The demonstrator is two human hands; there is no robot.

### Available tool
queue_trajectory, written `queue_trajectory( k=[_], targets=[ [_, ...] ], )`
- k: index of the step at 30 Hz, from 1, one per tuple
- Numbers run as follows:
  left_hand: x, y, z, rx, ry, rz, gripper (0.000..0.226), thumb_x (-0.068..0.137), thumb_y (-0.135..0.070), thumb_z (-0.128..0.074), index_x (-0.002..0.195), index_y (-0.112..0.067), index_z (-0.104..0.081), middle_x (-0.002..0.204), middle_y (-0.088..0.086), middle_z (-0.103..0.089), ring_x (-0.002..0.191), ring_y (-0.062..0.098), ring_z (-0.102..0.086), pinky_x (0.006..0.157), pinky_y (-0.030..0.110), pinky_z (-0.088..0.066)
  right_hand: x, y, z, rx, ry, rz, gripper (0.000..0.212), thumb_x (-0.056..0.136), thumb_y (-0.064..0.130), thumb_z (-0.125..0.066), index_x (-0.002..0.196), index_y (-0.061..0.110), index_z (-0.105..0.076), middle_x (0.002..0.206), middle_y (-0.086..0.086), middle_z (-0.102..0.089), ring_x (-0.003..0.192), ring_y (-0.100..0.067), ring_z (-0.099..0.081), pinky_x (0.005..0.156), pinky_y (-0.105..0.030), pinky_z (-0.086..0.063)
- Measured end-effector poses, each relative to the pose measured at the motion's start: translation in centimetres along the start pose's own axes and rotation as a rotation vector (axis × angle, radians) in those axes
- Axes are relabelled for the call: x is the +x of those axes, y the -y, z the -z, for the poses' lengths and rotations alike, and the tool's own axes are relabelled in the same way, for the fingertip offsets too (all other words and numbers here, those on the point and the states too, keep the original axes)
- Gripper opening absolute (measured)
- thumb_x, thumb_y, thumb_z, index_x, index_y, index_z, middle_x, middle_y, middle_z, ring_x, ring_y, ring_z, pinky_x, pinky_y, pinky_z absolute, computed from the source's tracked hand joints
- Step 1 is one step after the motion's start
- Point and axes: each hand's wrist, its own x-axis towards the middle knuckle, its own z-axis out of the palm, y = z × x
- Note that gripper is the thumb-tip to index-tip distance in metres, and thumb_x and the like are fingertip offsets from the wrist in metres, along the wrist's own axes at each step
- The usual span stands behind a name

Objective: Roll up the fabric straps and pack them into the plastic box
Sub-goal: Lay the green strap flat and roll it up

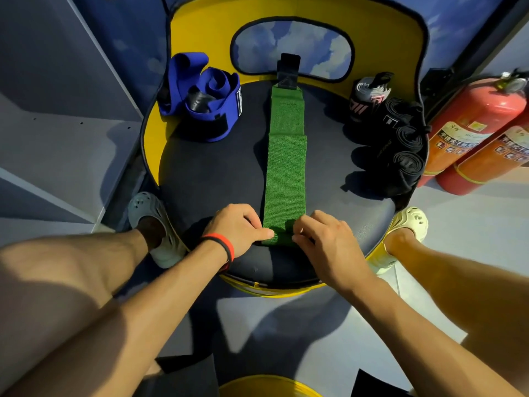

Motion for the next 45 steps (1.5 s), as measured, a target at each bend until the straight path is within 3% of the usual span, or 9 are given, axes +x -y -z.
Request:
queue_trajectory(
  k=[4, 9, 16, 21, 26, 30, 34, 41, 45],
  targets=[
    [0.4, 0.0, -0.4, 0.014, -0.011, 0.000, 0.029, 0.076, -0.044, -0.083, 0.068, -0.021, -0.069, 0.064, -0.006, -0.071, 0.070, 0.014, -0.069, 0.074, 0.035, -0.057, -0.2, -0.3, 0.1, -0.093, -0.019, 0.057, 0.008, 0.095, 0.034, -0.062, 0.099, 0.027, -0.064, 0.087, 0.003, -0.054, 0.081, -0.028, -0.056, 0.070, -0.041, -0.046],
    [0.4, 0.5, -0.8, 0.011, -0.054, -0.034, 0.031, 0.079, -0.049, -0.079, 0.073, -0.022, -0.065, 0.069, -0.007, -0.072, 0.072, 0.012, -0.068, 0.074, 0.035, -0.056, -0.6, -0.5, 0.1, -0.144, 0.035, 0.018, 0.040, 0.079, 0.032, -0.080, 0.116, 0.024, -0.068, 0.104, -0.001, -0.058, 0.092, -0.029, -0.058, 0.076, -0.041, -0.050],
    [-0.2, 0.3, -1.6, 0.069, -0.224, -0.360, 0.021, 0.084, -0.032, -0.077, 0.076, -0.025, -0.059, 0.079, -0.009, -0.056, 0.074, 0.007, -0.056, 0.067, 0.034, -0.049, -0.4, -0.7, -0.5, -0.194, 0.001, 0.024, 0.037, 0.091, 0.032, -0.069, 0.125, 0.020, -0.069, 0.105, -0.001, -0.057, 0.091, -0.029, -0.055, 0.074, -0.043, -0.051],
    [-0.9, -0.4, -0.6, 0.292, -0.210, -0.433, 0.031, 0.086, -0.056, -0.068, 0.082, -0.026, -0.061, 0.084, -0.008, -0.060, 0.078, 0.015, -0.058, 0.066, 0.035, -0.047, -0.2, -0.7, -0.2, -0.230, 0.004, 0.047, 0.031, 0.097, 0.034, -0.058, 0.127, 0.025, -0.062, 0.100, 0.002, -0.057, 0.088, -0.026, -0.054, 0.077, -0.041, -0.047],
    [-0.8, -0.2, -0.4, 0.283, -0.151, -0.350, 0.021, 0.079, -0.041, -0.081, 0.090, -0.030, -0.066, 0.090, -0.010, -0.064, 0.085, 0.018, -0.064, 0.073, 0.036, -0.052, 0.3, -0.8, 0.0, -0.144, 0.001, 0.022, 0.018, 0.098, 0.033, -0.057, 0.113, 0.024, -0.061, 0.093, 0.001, -0.056, 0.088, -0.029, -0.058, 0.082, -0.045, -0.047],
    [-0.2, 0.0, -0.6, 0.095, -0.134, -0.220, 0.015, 0.078, -0.038, -0.082, 0.085, -0.031, -0.071, 0.083, -0.012, -0.071, 0.080, 0.006, -0.069, 0.075, 0.033, -0.056, 0.3, -1.2, -0.5, -0.095, -0.034, -0.007, 0.030, 0.094, 0.034, -0.060, 0.122, 0.022, -0.066, 0.100, -0.002, -0.061, 0.089, -0.032, -0.060, 0.079, -0.044, -0.051],
    [0.1, -0.1, -0.7, 0.005, -0.107, -0.152, 0.012, 0.081, -0.033, -0.082, 0.086, -0.029, -0.073, 0.082, -0.012, -0.071, 0.078, 0.002, -0.068, 0.077, 0.029, -0.057, 0.1, -1.3, -0.9, -0.044, -0.092, 0.013, 0.041, 0.089, 0.017, -0.072, 0.130, 0.016, -0.066, 0.112, -0.004, -0.058, 0.097, -0.030, -0.058, 0.083, -0.041, -0.053],
    [0.7, 0.2, -0.7, -0.175, -0.084, -0.098, 0.009, 0.084, -0.030, -0.080, 0.088, -0.025, -0.074, 0.081, -0.010, -0.073, 0.074, -0.002, -0.067, 0.077, 0.024, -0.056, 1.1, -1.6, -0.7, 0.031, -0.108, -0.036, 0.024, 0.090, 0.024, -0.068, 0.113, 0.021, -0.060, 0.088, 0.002, -0.061, 0.082, -0.029, -0.056, 0.075, -0.046, -0.048],
    [0.7, 0.0, -0.5, -0.176, -0.085, -0.055, 0.009, 0.082, -0.035, -0.080, 0.082, -0.028, -0.074, 0.074, -0.013, -0.074, 0.072, -0.005, -0.067, 0.070, 0.019, -0.052, 1.7, -1.4, 0.3, 0.087, -0.098, -0.078, 0.021, 0.085, 0.030, -0.073, 0.104, 0.023, -0.068, 0.086, 0.004, -0.070, 0.081, -0.027, -0.059, 0.074, -0.036, -0.044]
  ],
)
